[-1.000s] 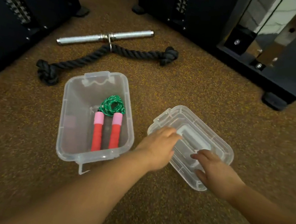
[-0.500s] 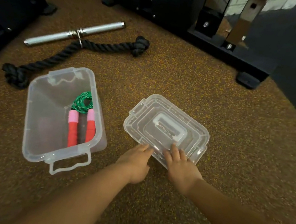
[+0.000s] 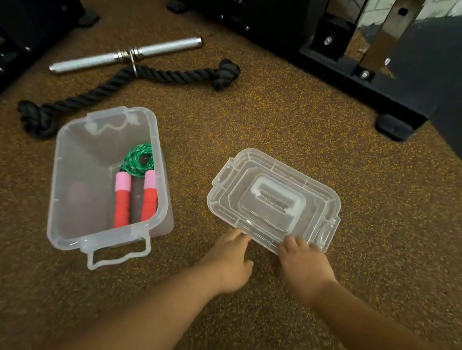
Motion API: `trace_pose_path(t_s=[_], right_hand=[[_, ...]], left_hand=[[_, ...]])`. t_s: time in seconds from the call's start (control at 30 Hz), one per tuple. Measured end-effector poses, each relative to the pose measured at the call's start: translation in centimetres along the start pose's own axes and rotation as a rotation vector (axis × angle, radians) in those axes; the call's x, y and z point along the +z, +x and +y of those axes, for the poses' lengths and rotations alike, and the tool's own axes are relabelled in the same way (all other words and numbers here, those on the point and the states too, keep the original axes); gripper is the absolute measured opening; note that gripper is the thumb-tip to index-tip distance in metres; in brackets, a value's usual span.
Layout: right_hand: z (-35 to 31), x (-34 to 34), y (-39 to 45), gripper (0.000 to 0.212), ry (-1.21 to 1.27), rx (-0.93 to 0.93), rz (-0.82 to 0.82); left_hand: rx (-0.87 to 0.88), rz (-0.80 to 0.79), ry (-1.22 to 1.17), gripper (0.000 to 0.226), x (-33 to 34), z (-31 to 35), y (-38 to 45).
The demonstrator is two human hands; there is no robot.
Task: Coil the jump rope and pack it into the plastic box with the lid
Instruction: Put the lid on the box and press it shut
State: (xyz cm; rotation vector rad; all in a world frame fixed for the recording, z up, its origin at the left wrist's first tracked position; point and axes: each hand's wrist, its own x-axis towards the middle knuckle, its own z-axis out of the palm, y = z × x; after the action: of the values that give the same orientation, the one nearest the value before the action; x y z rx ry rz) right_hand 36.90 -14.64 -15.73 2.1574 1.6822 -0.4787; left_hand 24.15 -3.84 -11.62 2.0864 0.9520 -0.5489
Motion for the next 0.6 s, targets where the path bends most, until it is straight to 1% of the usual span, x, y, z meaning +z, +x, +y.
trace_pose_path(t_s=[0.07,0.1,0.2,0.27,0.3,0.37,0.4,0.43,0.5,0.57,0.6], right_hand=[[0.7,-0.3,0.3,0.045,-0.002,0.006,0.024],[1.0,-0.5,0.4,0.042,0.041,0.021,0.04],[1.5,-1.8,0.0,0.032,0.313,0.05,0.151],[1.9,-3.8,-0.8,0.021,0.452,0.066,0.274],[2.2,-4.9,-1.2,0.018,0.5,0.083,0.324],[2.9,-7.2,-2.0,0.015,0.634,0.116,0.372],[3.2,-8.3,-2.4,0.014,0.774,0.136,0.382],[3.6,-9.3,-2.7,0.012,0.975,0.161,0.382],[4.3,-10.6,-3.1,0.014,1.467,0.169,0.337],[5.3,-11.0,-3.1,0.015,1.896,0.05,0.235],[5.8,-10.9,-3.1,0.017,2.048,-0.011,0.18]], left_hand=[[-0.048,0.06,-0.134,0.06,0.1,0.1,0.5],[-0.088,0.106,-0.235,0.058,-0.1,0.0,0.7],[-0.242,0.227,-0.51,0.05,-0.7,-0.3,0.7],[-0.346,0.247,-0.656,0.045,-1.0,-0.5,0.7],[-0.392,0.234,-0.732,0.043,-1.2,-0.6,0.9],[-0.455,0.201,-0.92,0.045,-1.7,-0.6,1.2],[-0.477,0.195,-1.005,0.05,-2.0,-0.5,1.4],[-0.49,0.194,-1.072,0.054,-2.3,-0.4,1.5],[-0.47,0.189,-1.152,0.059,-2.9,-0.3,1.6],[-0.362,0.147,-1.253,0.052,-3.5,-0.1,1.1],[-0.321,0.134,-1.319,0.047,-3.8,0.0,0.8]])
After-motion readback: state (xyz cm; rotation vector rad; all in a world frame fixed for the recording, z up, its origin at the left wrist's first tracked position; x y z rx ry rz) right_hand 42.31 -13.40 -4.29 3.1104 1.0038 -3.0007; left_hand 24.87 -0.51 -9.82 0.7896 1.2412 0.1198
